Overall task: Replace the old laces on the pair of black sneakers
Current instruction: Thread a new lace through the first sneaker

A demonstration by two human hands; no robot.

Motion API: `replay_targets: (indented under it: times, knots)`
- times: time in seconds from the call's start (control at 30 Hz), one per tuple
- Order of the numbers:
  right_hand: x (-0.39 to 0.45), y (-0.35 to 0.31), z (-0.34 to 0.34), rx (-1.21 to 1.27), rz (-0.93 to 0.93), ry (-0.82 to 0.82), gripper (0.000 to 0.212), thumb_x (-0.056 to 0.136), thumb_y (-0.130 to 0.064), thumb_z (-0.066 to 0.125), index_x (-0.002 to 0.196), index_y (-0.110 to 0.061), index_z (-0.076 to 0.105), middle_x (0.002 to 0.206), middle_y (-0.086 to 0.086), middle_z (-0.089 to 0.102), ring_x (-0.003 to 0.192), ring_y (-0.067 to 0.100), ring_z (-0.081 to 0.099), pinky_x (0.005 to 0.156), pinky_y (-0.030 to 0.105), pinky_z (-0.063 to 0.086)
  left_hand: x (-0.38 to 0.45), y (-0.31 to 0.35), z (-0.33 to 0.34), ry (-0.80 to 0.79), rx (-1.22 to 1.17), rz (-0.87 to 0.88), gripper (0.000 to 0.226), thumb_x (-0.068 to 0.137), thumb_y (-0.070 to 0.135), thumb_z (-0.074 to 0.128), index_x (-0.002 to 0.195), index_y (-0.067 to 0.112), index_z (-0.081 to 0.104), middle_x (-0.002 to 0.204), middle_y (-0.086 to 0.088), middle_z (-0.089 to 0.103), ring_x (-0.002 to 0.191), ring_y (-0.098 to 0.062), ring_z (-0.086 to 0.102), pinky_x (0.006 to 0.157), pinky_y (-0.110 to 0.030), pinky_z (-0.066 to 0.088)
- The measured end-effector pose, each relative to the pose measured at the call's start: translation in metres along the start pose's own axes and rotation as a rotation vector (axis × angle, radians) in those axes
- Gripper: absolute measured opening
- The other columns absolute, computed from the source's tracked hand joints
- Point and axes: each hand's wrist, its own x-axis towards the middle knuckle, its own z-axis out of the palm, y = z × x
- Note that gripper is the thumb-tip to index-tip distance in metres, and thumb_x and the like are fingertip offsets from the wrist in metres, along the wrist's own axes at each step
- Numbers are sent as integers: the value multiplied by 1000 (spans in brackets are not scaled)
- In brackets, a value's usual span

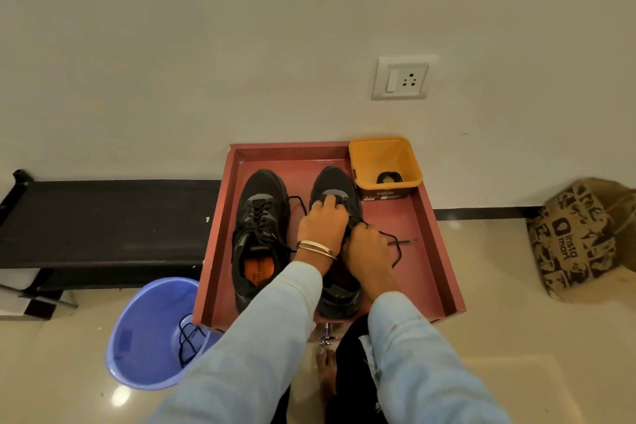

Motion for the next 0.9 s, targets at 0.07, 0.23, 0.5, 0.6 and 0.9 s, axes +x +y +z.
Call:
replay_targets:
  times: [0.07,0.23,0.5,0.6,0.9]
  knots:
    - [2,2,2,17,11,10,34,94,-22,51,119,1,52,119,18,57,103,31,59,81,33,47,2,2,4,42,26,16,31,95,3,42,125,2,50,131,-15,45,112,-33,51,80,-39,51]
    - [4,5,5,68,67,15,39,94,-26,53,123,0,51,122,17,54,106,32,58,83,35,47,12,-2,9,38,35,63,30,98,10,37,124,4,50,129,-13,49,104,-35,59,80,-40,49]
    - [3,4,9,100,104,37,42,96,-30,48,124,0,50,123,17,53,107,32,57,85,37,48,20,-30,25,191,-1148,-897,19,80,24,56,70,11,65,71,-14,68,69,-32,70,65,-45,59]
    - [3,4,9,107,115,44,39,95,-30,49,122,0,50,122,17,54,108,33,57,86,37,47,14,-28,12,175,-1000,-744,16,82,19,54,91,13,66,90,-8,67,85,-29,66,77,-41,56]
    - [3,8,14,147,129,53,37,91,-22,54,121,-1,51,121,16,52,103,31,58,82,36,49,9,-6,-5,34,93,62,29,94,26,47,119,21,63,125,-1,55,121,-24,42,97,-45,31]
